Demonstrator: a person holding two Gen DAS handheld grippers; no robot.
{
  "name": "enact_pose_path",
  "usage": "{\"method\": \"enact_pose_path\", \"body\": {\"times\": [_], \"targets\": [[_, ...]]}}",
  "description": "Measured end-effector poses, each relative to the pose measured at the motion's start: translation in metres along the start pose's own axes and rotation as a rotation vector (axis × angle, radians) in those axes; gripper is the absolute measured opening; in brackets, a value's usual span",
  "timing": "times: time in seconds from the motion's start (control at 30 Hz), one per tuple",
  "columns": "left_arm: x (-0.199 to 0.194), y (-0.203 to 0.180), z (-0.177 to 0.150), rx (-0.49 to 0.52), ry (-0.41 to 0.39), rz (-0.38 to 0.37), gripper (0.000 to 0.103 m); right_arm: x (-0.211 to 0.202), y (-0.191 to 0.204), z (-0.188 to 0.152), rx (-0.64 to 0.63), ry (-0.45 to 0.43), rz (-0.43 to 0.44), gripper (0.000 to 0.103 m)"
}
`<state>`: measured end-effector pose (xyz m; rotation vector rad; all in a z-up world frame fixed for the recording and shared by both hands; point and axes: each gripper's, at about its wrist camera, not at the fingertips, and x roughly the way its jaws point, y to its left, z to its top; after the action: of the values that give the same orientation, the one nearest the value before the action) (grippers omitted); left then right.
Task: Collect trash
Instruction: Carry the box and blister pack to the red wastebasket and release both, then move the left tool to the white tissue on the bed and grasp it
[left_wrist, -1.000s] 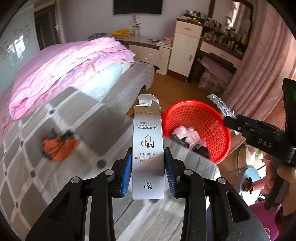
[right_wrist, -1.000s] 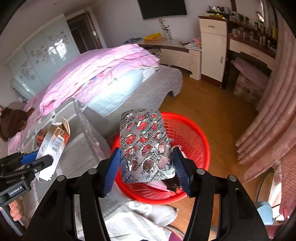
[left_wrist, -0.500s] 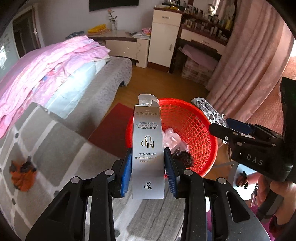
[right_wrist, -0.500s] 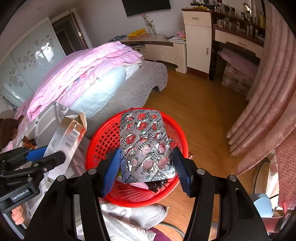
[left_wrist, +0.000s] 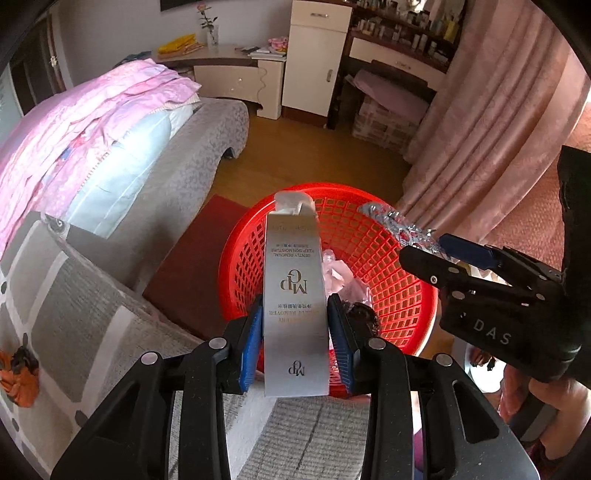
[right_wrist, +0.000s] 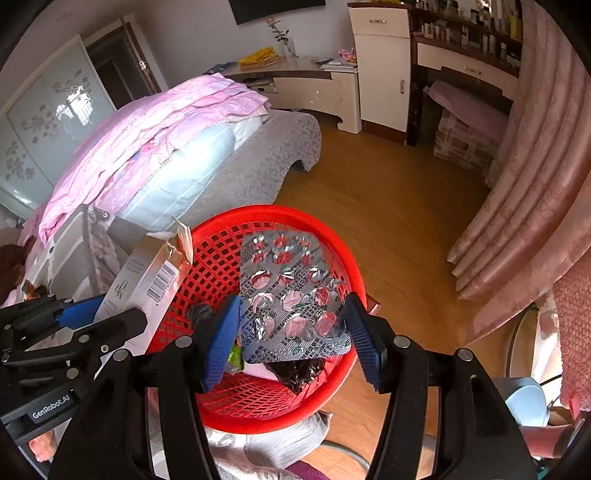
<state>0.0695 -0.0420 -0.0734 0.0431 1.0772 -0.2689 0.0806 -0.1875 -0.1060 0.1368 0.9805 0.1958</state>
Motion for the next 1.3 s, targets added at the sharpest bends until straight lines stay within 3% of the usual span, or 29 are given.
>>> {"method": "enact_pose_path", "body": {"times": [0.13,0.17,0.23,0.87,1.17,1.3], "targets": [[-0.004,0.003,-0.001,-0.005,-0.019,0.01,0.056,0.003,-0.001,-0.001,0.005,0.012,-0.002,0.058],[-0.006,0.003,-0.002,-0.009,-0.022,0.011,0.061,0.003,-0.001,-0.001,0.006,0.014,-0.001,0.063],[-0.008,0.006,-0.003,-0.019,-0.03,0.017,0.063,0.002,-0.001,-0.002,0.009,0.013,0.0,0.063],[-0.04,0.041,-0.024,-0.118,-0.075,0.089,0.064,-0.017,0.021,-0.011,-0.03,-0.005,0.038,0.063],[-0.058,0.057,-0.04,-0.165,-0.106,0.156,0.064,-0.02,0.048,-0.016,-0.078,0.001,0.077,0.064],[-0.072,0.072,-0.052,-0.203,-0.119,0.223,0.064,-0.021,0.064,-0.018,-0.11,0.004,0.101,0.064]]}}
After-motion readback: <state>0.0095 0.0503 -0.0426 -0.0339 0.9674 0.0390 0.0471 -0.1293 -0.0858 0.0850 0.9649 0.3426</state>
